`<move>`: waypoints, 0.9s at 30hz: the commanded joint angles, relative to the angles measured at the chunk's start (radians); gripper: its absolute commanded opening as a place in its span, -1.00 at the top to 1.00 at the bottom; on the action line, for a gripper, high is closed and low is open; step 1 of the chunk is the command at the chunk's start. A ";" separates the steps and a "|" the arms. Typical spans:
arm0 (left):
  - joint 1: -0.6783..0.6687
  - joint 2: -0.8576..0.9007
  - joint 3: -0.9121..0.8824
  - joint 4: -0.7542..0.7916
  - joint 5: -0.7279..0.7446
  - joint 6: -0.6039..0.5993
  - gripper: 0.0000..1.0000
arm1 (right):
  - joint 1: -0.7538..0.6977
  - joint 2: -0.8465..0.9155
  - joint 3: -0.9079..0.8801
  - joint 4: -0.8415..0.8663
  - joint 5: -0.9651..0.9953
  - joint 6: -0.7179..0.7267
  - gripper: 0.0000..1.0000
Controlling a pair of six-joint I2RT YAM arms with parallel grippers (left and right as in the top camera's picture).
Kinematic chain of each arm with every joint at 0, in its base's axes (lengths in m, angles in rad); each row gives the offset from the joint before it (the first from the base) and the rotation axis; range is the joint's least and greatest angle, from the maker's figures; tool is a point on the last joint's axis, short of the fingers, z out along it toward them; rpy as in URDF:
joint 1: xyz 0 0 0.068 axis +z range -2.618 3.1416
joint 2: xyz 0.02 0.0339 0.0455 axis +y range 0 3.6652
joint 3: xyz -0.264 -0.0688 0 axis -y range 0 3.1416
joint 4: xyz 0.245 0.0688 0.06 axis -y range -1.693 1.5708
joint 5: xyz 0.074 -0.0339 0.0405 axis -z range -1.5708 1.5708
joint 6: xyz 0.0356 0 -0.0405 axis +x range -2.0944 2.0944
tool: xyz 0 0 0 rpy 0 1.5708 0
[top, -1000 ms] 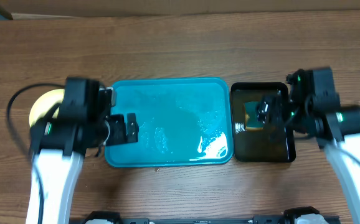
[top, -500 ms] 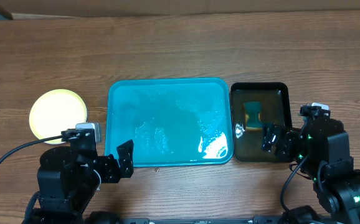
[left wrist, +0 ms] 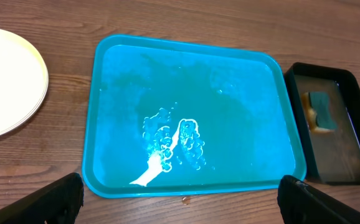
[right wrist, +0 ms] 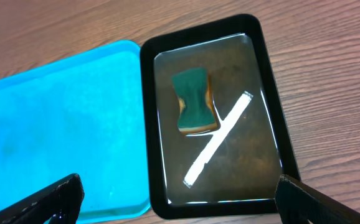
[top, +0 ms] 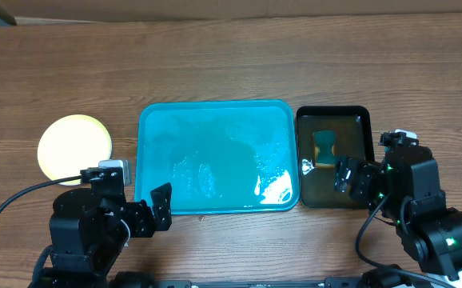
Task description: Clean dirty plates on tray and stack at the side
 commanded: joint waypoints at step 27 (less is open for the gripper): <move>-0.003 -0.002 -0.013 0.000 0.004 -0.021 -1.00 | -0.160 -0.762 -0.622 0.675 0.108 0.004 -1.00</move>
